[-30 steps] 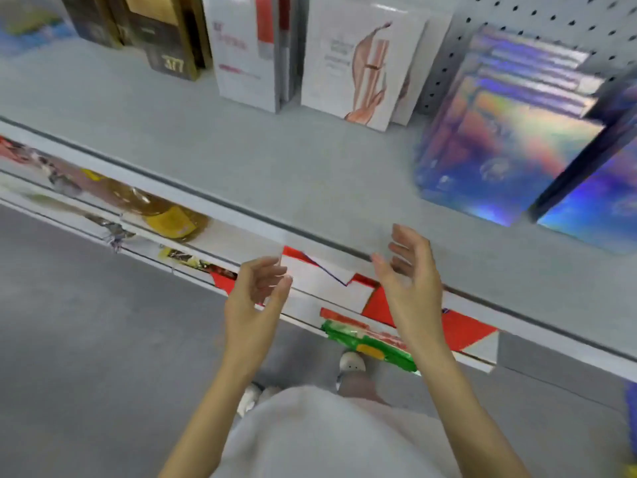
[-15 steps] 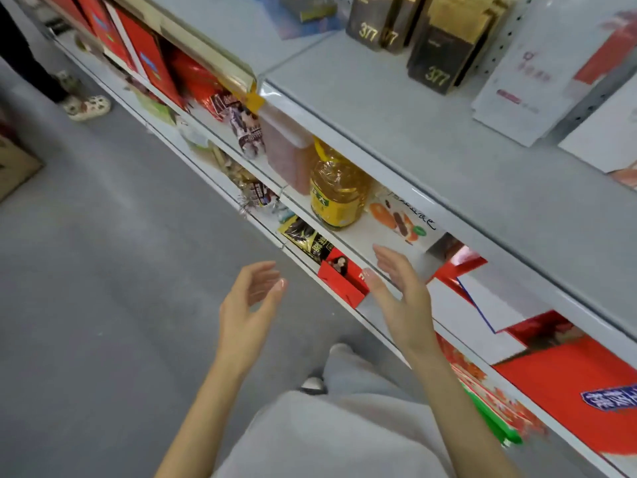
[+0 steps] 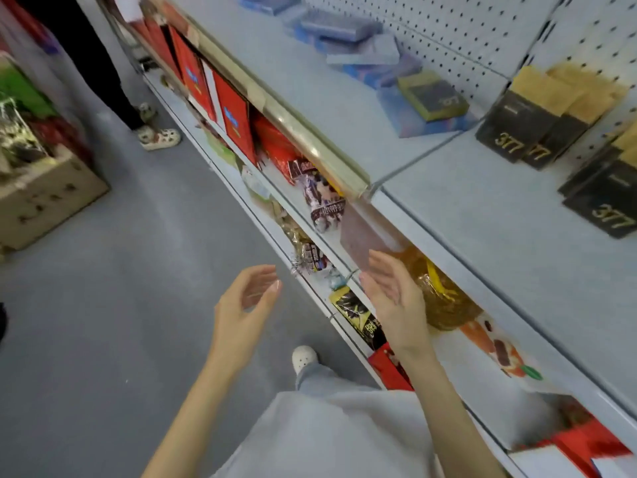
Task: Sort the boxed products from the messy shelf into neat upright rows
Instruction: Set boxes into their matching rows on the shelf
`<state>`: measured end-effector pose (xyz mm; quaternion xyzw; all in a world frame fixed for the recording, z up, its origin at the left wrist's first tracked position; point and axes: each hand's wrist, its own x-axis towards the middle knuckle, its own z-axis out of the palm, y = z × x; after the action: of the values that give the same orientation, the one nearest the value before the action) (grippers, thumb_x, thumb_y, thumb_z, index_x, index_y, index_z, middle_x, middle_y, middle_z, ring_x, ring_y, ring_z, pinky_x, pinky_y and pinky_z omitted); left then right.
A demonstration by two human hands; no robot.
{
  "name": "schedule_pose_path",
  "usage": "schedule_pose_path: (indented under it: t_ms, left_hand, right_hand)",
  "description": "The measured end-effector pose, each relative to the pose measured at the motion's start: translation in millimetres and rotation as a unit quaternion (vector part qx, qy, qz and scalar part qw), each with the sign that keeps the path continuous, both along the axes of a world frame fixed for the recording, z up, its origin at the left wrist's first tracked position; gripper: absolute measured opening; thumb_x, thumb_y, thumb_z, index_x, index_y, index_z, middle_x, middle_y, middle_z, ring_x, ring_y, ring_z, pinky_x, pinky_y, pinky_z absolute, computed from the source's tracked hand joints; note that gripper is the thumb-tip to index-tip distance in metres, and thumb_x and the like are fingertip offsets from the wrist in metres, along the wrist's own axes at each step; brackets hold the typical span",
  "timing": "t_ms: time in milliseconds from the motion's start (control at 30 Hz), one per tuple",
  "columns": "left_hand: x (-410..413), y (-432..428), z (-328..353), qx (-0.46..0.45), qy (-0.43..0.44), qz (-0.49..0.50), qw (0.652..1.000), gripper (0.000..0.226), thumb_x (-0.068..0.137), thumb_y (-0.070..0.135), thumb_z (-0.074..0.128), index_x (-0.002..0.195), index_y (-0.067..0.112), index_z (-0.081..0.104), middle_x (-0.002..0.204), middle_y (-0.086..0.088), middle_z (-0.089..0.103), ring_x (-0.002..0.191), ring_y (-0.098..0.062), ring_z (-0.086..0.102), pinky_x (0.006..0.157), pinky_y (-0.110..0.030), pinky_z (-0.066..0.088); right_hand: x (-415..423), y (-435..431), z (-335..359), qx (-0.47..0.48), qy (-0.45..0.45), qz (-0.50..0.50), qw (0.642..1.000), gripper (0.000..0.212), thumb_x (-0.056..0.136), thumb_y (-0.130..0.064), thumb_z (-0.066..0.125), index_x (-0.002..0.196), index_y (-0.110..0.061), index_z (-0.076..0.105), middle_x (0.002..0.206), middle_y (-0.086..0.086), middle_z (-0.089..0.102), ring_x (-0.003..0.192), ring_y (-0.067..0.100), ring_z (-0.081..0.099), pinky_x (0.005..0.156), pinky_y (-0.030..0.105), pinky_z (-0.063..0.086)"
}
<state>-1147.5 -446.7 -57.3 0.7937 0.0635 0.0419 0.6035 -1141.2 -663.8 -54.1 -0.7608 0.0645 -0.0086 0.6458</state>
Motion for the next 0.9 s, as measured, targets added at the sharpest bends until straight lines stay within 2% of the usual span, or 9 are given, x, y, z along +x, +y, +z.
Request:
schedule_pose_path:
  t_ms: [133, 233, 333, 433, 533, 633, 700, 800, 900]
  left_hand:
    - [108.4, 29.0, 27.4, 0.021, -0.026, -0.033, 0.999, 0.018, 0.090, 0.024, 0.065, 0.101, 0.039, 0.063, 0.100, 0.024, 0.068, 0.095, 0.001, 0.064, 0.081, -0.009, 0.045]
    - [170.6, 44.2, 39.4, 0.012, -0.037, -0.040, 0.998, 0.016, 0.088, 0.030, 0.062, 0.103, 0.036, 0.064, 0.100, 0.018, 0.069, 0.095, 0.002, 0.063, 0.080, -0.007, 0.045]
    - [224.0, 55.6, 37.0, -0.034, -0.021, -0.040, 0.998, 0.015, 0.091, 0.018, 0.064, 0.103, 0.026, 0.065, 0.098, 0.011, 0.071, 0.093, -0.002, 0.065, 0.079, -0.012, 0.047]
    - [282.4, 69.0, 30.1, -0.079, 0.008, -0.057, 0.995, 0.016, 0.091, 0.012, 0.062, 0.103, 0.023, 0.066, 0.098, 0.006, 0.071, 0.095, -0.009, 0.066, 0.079, -0.017, 0.050]
    - [356.7, 85.3, 29.8, -0.069, 0.002, -0.106, 0.992, 0.017, 0.091, 0.011, 0.061, 0.104, 0.022, 0.065, 0.098, 0.008, 0.070, 0.095, -0.009, 0.065, 0.079, -0.019, 0.051]
    - [439.3, 102.0, 36.2, -0.038, -0.017, -0.162, 0.986, 0.020, 0.091, 0.009, 0.062, 0.102, 0.025, 0.065, 0.097, 0.009, 0.070, 0.094, -0.007, 0.065, 0.081, -0.023, 0.052]
    - [491.1, 115.1, 44.4, -0.025, -0.029, -0.197, 0.980, 0.022, 0.091, 0.008, 0.063, 0.102, 0.027, 0.065, 0.096, 0.008, 0.070, 0.093, -0.003, 0.065, 0.079, -0.018, 0.051]
    - [560.3, 133.2, 51.2, -0.016, -0.039, -0.224, 0.974, 0.021, 0.091, 0.008, 0.063, 0.102, 0.026, 0.065, 0.096, 0.007, 0.071, 0.089, 0.001, 0.065, 0.070, -0.008, 0.048]
    - [618.4, 136.5, 51.5, -0.003, -0.030, -0.237, 0.971, 0.019, 0.090, 0.010, 0.064, 0.100, 0.026, 0.065, 0.094, 0.008, 0.071, 0.085, 0.004, 0.064, 0.073, -0.005, 0.045]
  right_hand:
    - [99.5, 33.3, 17.9, -0.005, -0.015, 0.004, 1.000, 0.037, 0.092, -0.029, 0.064, 0.126, -0.037, 0.055, 0.121, -0.023, 0.060, 0.110, -0.005, 0.058, 0.100, 0.032, 0.049]
    - [162.3, 54.0, 31.4, -0.002, -0.017, 0.023, 1.000, 0.035, 0.091, -0.028, 0.064, 0.123, -0.041, 0.055, 0.120, -0.022, 0.060, 0.110, 0.000, 0.060, 0.097, 0.036, 0.051]
    - [216.1, 69.4, 37.4, -0.014, -0.028, 0.016, 0.999, 0.035, 0.089, -0.036, 0.064, 0.122, -0.043, 0.055, 0.118, -0.028, 0.059, 0.109, -0.003, 0.059, 0.091, 0.024, 0.051]
    - [269.9, 82.4, 33.2, -0.028, -0.027, -0.022, 0.999, 0.036, 0.091, -0.030, 0.065, 0.124, -0.039, 0.054, 0.116, -0.033, 0.057, 0.104, -0.006, 0.060, 0.080, 0.014, 0.053]
    - [323.1, 96.2, 26.3, -0.024, -0.037, -0.096, 0.994, 0.034, 0.090, -0.024, 0.067, 0.116, -0.043, 0.057, 0.113, -0.030, 0.059, 0.100, -0.003, 0.063, 0.079, 0.010, 0.049]
    - [376.9, 112.0, 23.7, -0.010, -0.047, -0.188, 0.981, 0.032, 0.089, -0.019, 0.068, 0.109, -0.042, 0.058, 0.111, -0.020, 0.064, 0.096, -0.001, 0.064, 0.080, 0.009, 0.047]
    - [411.3, 122.7, 26.3, 0.008, -0.044, -0.259, 0.965, 0.030, 0.088, -0.018, 0.068, 0.109, -0.038, 0.059, 0.111, -0.012, 0.065, 0.094, 0.001, 0.065, 0.082, 0.017, 0.049]
    - [461.6, 131.1, 31.6, 0.040, -0.031, -0.351, 0.935, 0.027, 0.088, -0.014, 0.068, 0.111, -0.026, 0.060, 0.109, 0.000, 0.067, 0.096, 0.016, 0.067, 0.091, 0.039, 0.052]
    - [509.3, 126.1, 44.0, 0.087, -0.025, -0.435, 0.896, 0.025, 0.090, -0.011, 0.066, 0.111, -0.019, 0.056, 0.101, 0.004, 0.066, 0.085, 0.016, 0.067, 0.095, 0.044, 0.052]
